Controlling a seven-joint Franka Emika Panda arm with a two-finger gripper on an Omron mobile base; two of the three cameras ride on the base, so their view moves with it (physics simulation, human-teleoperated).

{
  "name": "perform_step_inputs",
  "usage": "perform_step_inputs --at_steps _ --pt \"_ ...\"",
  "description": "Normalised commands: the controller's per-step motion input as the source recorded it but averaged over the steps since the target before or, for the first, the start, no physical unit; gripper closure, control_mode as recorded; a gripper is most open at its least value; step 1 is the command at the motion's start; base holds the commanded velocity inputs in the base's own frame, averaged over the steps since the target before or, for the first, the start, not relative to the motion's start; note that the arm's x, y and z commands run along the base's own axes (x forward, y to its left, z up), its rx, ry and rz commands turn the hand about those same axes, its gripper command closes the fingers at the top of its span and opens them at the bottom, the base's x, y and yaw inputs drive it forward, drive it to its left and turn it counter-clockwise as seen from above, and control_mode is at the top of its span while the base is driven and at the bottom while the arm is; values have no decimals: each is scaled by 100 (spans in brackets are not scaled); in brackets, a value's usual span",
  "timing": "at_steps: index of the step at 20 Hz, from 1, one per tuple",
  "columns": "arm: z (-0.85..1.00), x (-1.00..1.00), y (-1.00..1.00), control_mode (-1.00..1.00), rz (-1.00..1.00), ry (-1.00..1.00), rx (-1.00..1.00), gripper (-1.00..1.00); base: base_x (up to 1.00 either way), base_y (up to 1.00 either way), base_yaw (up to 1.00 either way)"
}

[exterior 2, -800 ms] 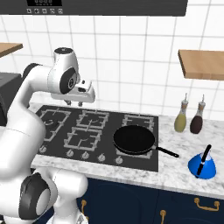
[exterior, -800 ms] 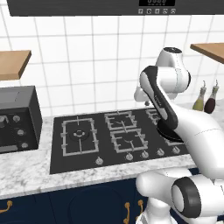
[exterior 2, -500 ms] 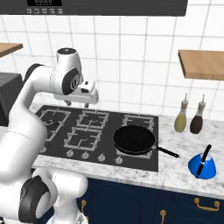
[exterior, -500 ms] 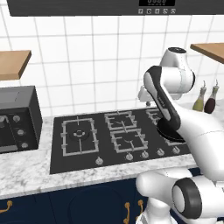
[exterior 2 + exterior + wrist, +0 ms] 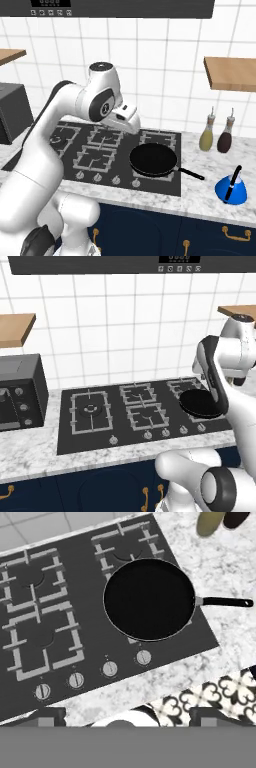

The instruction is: Pick the kettle from the counter and place it on a stove burner. Then turn the burner on.

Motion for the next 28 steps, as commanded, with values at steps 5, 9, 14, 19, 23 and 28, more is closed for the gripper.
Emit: perform_step_inputs --at_steps 5,9,14,19,23,28 --pt "-2 -14 -100 -100 -27 -4 0 -100 0 0 0" --pt "-12 -1 -100 -100 -22 0 0 -100 0 0 0" --pt "-28 3 -100 -100 -17 4 0 -100 0 0 0" --pt "-29 6 -100 -100 -16 13 0 -100 0 0 0" --pt "-19 3 -100 -100 -16 18 0 -100 0 0 0" --pt "-11 -1 -100 -100 -13 13 3 -100 0 0 0"
